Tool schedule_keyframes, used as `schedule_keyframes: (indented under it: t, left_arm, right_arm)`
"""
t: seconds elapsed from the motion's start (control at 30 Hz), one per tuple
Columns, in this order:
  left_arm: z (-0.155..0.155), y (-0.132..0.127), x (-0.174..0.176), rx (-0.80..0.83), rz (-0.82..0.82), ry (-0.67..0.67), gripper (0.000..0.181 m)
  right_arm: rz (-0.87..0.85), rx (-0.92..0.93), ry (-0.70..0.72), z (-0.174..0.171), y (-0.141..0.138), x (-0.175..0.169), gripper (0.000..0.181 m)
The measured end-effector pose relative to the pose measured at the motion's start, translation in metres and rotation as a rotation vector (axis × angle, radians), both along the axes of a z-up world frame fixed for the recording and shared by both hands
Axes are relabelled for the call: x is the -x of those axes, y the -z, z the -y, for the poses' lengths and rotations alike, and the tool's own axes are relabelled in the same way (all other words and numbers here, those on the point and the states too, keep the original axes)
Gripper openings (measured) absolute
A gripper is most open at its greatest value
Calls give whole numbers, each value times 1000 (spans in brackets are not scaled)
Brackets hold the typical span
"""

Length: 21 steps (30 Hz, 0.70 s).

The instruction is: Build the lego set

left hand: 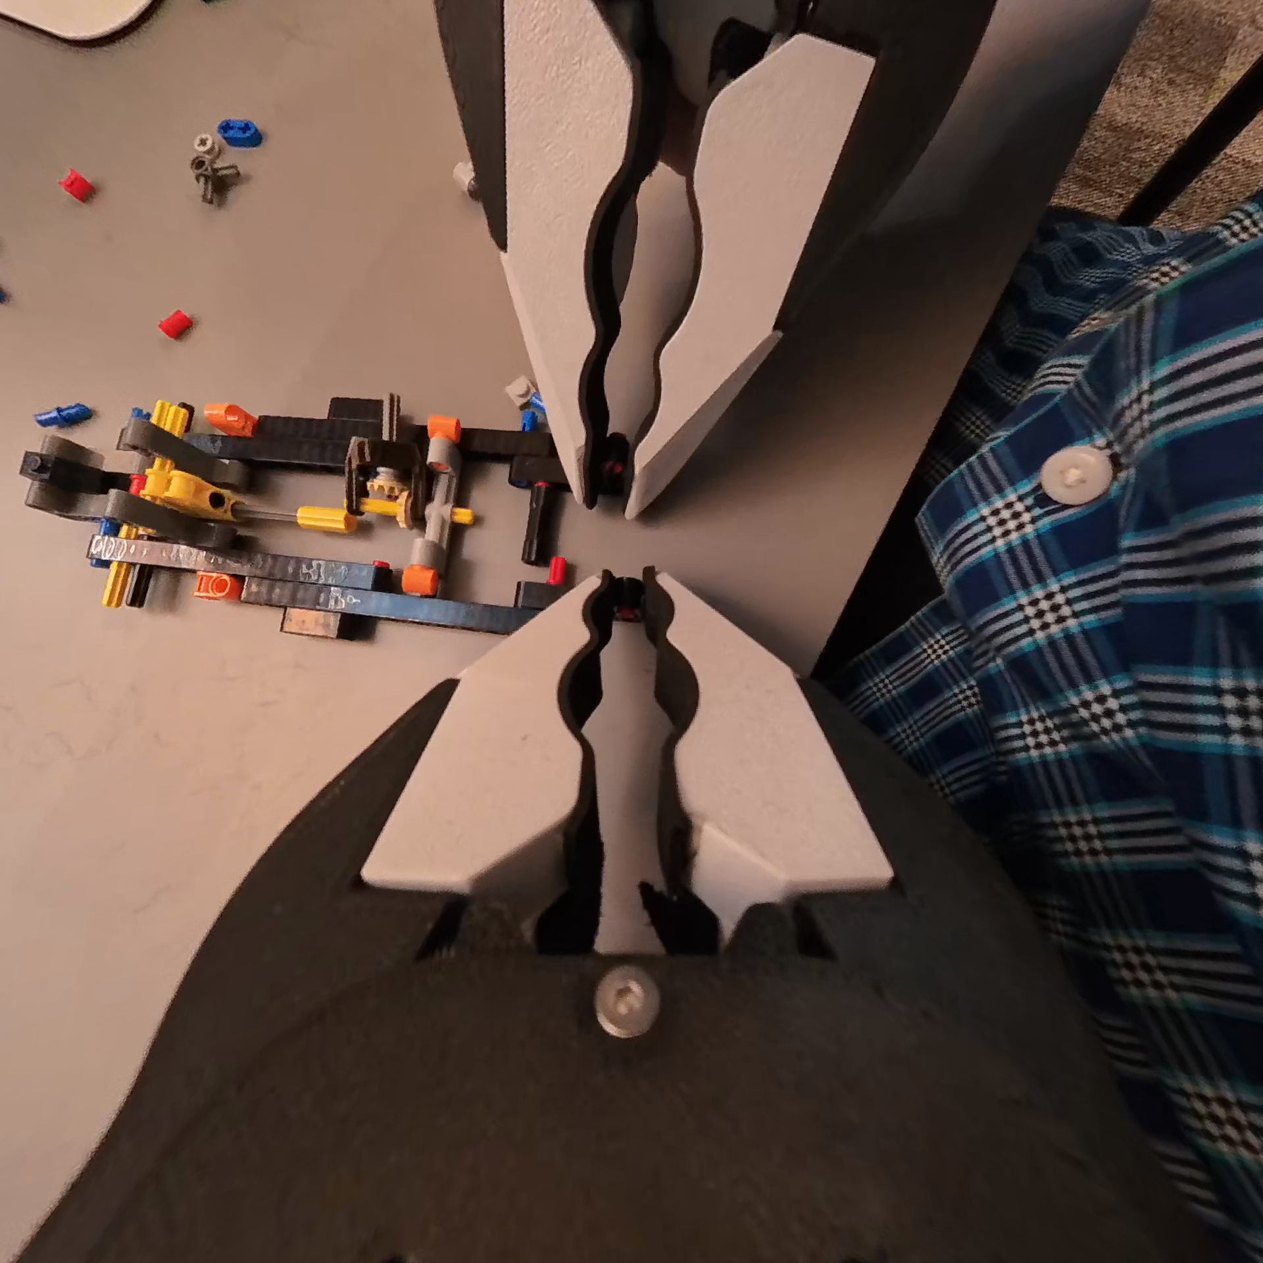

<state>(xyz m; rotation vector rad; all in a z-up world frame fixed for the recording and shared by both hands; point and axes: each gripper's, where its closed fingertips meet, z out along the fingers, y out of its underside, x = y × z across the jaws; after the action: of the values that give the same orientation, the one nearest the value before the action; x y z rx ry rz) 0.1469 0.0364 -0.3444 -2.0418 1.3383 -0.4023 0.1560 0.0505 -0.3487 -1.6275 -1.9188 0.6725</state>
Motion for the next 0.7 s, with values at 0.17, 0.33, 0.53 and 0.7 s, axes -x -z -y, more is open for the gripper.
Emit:
schedule_keyframes:
  t: [0.17, 0.33, 0.53, 0.7]
  left_arm:
    - [-1, 0, -1, 0, 5, -1, 6]
    - [-1, 0, -1, 0, 7, 0, 6]
    - [-1, 0, 0, 10, 18, -2, 11]
    - [11, -13, -4, 117, 156, 42, 33]
  right_arm:
    - [-6, 7, 7, -1, 0, 1, 6]
    - [-7, 12, 9, -1, 0, 1, 6]
    - [-11, 27, 24, -3, 0, 3, 7]
    - [-51, 94, 57, -7, -10, 0, 30]
